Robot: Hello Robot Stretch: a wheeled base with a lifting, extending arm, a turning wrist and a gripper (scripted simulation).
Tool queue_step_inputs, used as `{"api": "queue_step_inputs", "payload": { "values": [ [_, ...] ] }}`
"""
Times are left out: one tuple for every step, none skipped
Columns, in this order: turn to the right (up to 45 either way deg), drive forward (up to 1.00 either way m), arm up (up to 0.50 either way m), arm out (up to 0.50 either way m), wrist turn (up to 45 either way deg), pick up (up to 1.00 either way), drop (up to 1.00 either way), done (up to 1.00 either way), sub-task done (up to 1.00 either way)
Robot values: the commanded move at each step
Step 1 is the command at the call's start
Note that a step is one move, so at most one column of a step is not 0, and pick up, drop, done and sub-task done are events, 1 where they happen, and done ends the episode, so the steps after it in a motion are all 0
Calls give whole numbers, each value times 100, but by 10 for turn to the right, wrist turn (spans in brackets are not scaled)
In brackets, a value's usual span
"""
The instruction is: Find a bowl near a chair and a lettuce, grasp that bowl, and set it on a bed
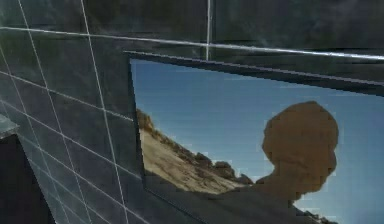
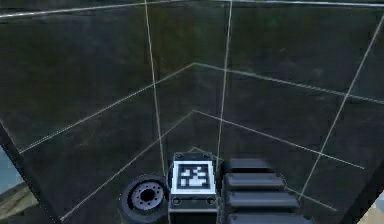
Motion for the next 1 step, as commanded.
{"api": "queue_step_inputs", "payload": {
  "values": [
    [-450, 0, 0, 0, 0, 0, 0, 0, 0]
  ]
}}
